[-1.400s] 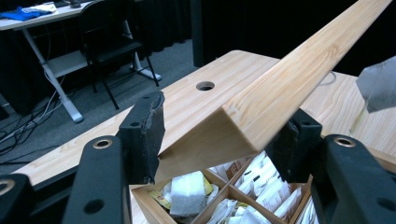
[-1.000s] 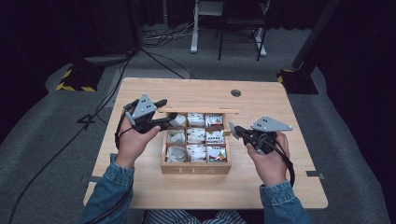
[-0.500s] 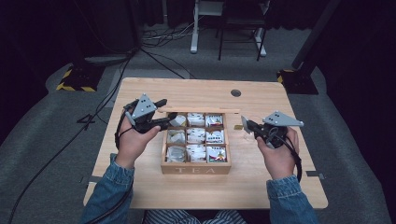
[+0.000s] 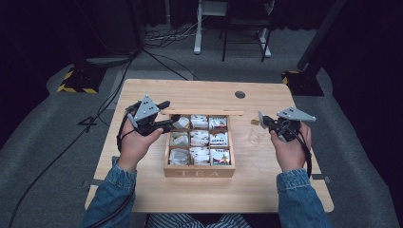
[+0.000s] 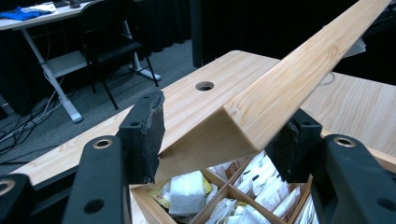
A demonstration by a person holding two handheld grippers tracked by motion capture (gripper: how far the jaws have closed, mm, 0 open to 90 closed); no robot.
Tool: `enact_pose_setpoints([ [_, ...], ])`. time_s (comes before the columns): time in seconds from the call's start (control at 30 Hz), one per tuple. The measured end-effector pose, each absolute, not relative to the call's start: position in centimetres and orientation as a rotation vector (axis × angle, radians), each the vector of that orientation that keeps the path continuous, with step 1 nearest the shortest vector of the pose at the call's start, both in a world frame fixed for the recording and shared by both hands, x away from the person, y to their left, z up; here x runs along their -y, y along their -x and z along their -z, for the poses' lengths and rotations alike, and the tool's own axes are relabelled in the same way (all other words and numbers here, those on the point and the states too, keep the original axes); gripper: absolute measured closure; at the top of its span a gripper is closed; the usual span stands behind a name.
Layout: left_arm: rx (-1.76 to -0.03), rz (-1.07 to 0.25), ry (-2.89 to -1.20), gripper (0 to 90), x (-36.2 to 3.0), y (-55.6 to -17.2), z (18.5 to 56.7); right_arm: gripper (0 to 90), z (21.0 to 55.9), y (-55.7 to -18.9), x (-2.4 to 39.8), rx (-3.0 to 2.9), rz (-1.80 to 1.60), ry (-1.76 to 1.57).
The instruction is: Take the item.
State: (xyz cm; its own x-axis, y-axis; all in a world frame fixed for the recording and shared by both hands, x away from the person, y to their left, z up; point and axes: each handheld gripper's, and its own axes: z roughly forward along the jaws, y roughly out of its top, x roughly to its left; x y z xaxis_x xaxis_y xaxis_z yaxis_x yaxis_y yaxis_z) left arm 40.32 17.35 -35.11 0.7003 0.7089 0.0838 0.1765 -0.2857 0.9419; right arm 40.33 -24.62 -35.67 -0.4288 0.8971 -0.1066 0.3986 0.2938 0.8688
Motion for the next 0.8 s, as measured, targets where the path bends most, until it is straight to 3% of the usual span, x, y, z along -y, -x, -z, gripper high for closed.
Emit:
enact_pose_setpoints([
  [0.8,-0.698,-0.609,-1.821,43.0,-17.3,-40.3,35.1,90.0,38.9,-42.6,26.0,-1.957,-1.002,-1.244],
])
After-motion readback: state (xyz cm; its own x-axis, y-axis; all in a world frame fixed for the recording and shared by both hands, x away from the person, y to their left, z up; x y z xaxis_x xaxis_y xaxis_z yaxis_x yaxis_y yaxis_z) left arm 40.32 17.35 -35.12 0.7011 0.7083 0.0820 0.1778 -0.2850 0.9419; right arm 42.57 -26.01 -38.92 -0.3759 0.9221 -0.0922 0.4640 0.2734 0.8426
